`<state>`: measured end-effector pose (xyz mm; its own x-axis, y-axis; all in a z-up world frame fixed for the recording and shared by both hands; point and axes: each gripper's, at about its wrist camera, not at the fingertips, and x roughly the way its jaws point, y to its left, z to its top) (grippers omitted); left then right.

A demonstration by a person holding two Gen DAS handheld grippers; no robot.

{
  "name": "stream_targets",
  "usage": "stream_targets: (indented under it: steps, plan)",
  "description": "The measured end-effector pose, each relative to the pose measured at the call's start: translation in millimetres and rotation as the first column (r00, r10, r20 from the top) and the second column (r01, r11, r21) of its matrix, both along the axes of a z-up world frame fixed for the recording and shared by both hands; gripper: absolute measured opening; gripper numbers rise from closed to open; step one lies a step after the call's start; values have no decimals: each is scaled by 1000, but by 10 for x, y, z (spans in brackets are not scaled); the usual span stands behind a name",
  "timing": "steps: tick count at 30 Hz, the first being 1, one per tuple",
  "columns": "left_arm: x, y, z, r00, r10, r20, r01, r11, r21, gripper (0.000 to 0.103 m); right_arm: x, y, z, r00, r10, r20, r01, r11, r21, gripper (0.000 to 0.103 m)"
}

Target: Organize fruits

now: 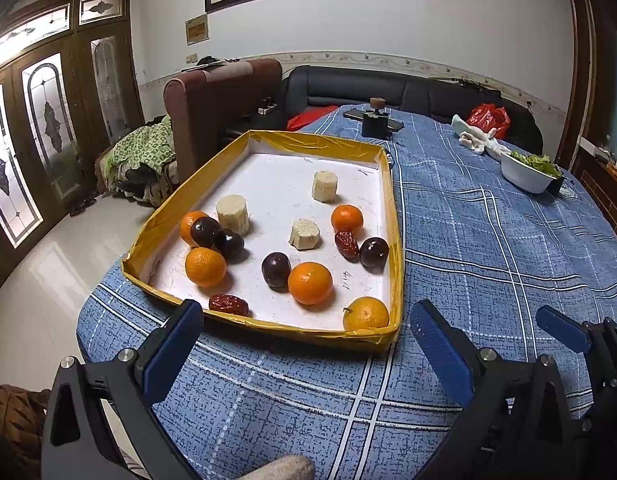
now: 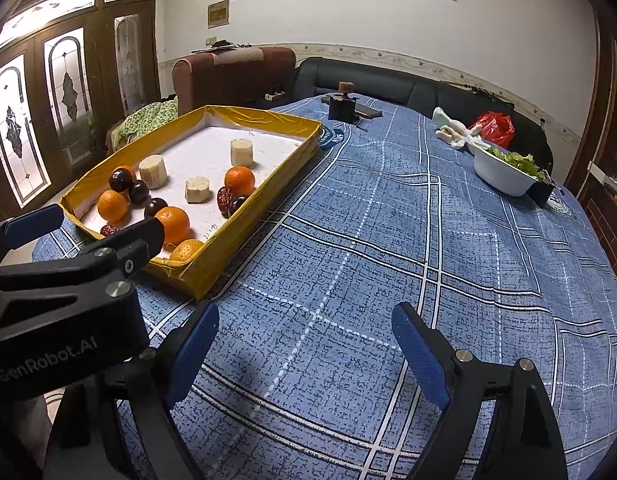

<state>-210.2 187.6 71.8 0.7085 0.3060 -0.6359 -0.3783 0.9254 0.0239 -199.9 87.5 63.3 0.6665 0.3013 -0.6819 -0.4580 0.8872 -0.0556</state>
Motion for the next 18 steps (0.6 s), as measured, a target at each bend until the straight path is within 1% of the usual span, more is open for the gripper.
stream_targets:
  steps: [18]
  plan:
    - [7,18,-30,1000,0,-14,0,1000,-15,103,15,-6,-27,1000,-4,-11,4,1000,1,93]
